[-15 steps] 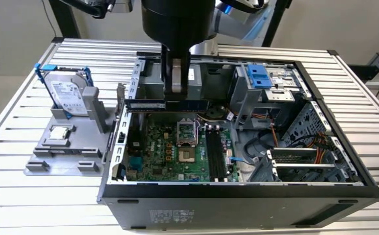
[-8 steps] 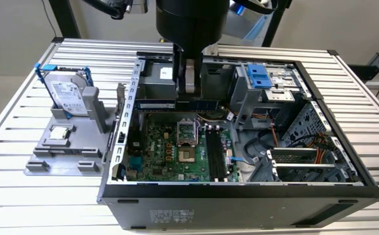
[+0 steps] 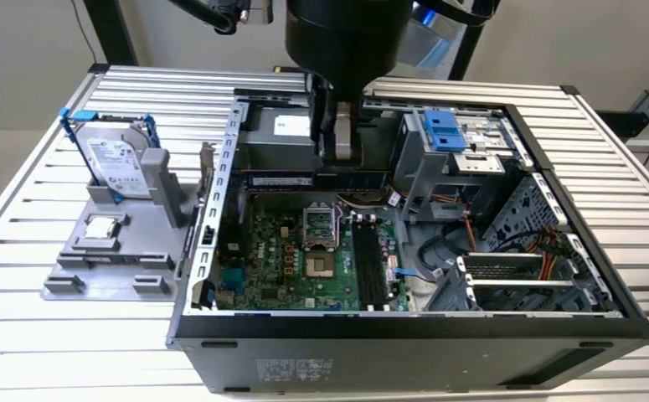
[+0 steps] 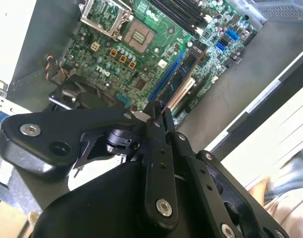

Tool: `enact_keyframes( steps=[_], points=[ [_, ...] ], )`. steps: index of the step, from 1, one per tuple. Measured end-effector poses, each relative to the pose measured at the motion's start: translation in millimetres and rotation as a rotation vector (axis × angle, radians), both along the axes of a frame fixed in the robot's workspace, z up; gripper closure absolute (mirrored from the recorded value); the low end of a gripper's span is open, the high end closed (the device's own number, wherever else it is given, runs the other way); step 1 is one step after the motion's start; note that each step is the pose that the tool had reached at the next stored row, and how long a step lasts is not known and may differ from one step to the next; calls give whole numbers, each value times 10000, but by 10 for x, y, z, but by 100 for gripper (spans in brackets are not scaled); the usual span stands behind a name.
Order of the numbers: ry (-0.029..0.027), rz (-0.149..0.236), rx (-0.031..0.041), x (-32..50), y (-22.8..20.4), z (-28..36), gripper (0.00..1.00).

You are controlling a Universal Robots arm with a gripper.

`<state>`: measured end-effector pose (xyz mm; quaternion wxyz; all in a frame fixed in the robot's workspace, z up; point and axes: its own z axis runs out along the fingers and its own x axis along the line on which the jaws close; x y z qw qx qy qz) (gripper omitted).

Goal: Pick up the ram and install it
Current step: 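Pick up the ram and move it above insertion slot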

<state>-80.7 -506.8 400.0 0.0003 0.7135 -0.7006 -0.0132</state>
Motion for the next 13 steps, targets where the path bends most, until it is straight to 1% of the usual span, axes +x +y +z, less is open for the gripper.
enact_keyframes(
  steps=[13],
  points=[
    [0, 3, 0, 138, -1, 0, 100]
  ],
)
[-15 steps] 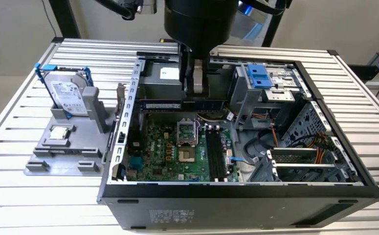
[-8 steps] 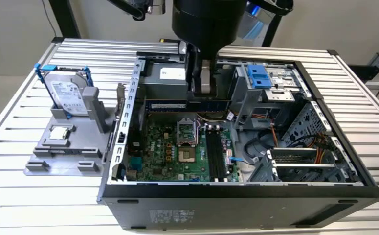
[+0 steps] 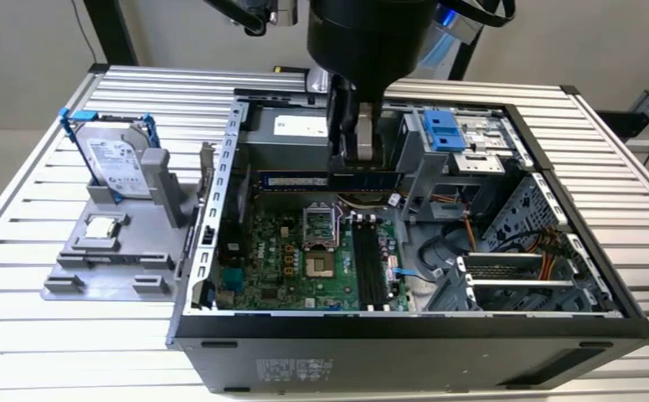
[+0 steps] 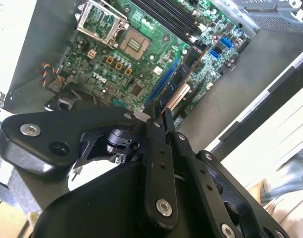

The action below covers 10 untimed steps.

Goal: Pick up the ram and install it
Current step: 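Pick up the ram and move it above insertion slot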

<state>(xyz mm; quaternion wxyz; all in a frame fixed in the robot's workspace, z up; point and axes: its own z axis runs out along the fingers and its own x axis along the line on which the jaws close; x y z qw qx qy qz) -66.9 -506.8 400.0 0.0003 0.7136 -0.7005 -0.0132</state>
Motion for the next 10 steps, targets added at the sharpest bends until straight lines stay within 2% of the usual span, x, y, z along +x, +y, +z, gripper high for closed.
enact_keyframes(
  steps=[10],
  points=[
    [0, 2, 0, 91, 0, 0, 100]
  ],
)
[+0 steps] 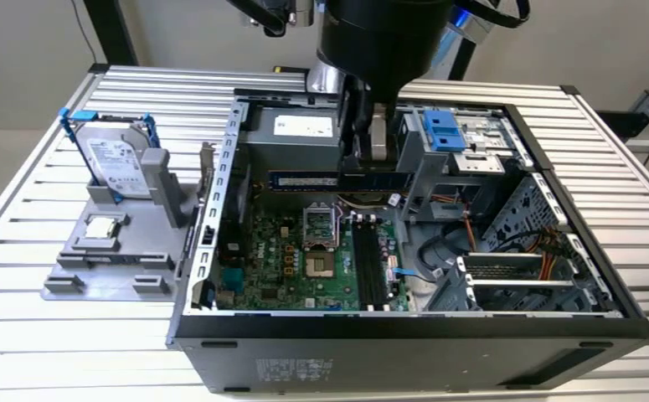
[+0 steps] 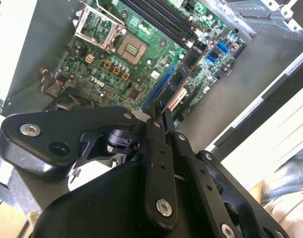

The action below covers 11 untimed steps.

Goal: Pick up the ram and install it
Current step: 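Pick up the ram and move it above insertion slot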

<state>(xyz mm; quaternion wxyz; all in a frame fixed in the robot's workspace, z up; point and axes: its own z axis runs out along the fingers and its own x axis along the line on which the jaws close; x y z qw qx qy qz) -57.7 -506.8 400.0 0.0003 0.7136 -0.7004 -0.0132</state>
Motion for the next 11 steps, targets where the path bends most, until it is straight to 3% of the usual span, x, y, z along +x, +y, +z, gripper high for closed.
enact_keyframes(
  steps=[11],
  points=[
    [0, 2, 0, 108, 0, 0, 100]
  ],
)
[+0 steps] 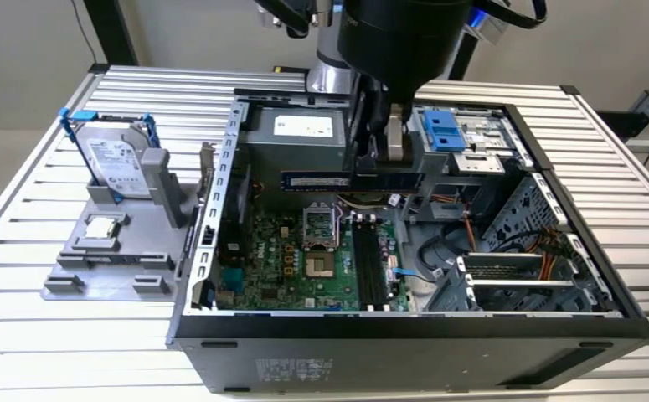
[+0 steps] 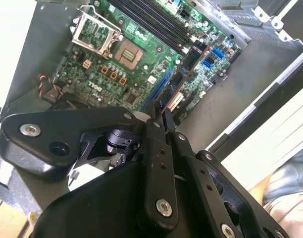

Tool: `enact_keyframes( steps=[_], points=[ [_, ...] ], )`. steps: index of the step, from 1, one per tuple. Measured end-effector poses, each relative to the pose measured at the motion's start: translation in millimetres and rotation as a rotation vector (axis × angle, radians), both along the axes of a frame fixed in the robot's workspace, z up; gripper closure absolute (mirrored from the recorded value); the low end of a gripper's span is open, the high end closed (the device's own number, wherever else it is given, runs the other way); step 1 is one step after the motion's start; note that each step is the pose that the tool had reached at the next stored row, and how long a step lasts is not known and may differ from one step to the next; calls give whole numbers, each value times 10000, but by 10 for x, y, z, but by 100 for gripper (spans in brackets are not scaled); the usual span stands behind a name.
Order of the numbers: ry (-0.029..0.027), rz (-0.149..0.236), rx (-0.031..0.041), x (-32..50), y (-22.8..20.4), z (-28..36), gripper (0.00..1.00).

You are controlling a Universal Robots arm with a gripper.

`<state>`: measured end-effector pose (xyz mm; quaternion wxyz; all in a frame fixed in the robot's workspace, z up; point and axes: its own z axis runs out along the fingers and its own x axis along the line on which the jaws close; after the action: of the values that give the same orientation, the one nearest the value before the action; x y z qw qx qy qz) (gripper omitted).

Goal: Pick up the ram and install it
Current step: 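Pick up the ram and move it above insertion slot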

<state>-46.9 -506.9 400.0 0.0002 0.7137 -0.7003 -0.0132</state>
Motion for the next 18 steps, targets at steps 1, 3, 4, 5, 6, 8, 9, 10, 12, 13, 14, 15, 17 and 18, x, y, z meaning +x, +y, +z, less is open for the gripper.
enact_keyframes(
  steps=[1, 3, 4, 5, 6, 8, 9, 10, 12, 13, 14, 15, 17, 18],
  points=[
    [1, 0, -1, 9, 0, 0, 100],
    [0, 1, 0, 30, 0, 0, 100],
    [0, 1, 0, 41, 0, 0, 100],
    [0, 1, -1, 55, 0, 0, 100],
    [0, 1, 0, 70, 0, 0, 100],
    [0, 2, 0, 103, 0, 0, 100],
    [0, 2, -1, 119, 0, 0, 100],
    [1, 2, -1, 136, 0, 0, 100],
    [0, 1, 0, 176, -1, 0, 100],
    [0, 1, 0, 200, -1, 0, 100],
    [0, 2, 0, 220, -1, 0, 100],
    [0, 2, 0, 242, -2, 0, 100],
    [0, 2, 0, 287, -2, 0, 100],
    [0, 2, -1, 309, -2, 0, 100]
  ],
)
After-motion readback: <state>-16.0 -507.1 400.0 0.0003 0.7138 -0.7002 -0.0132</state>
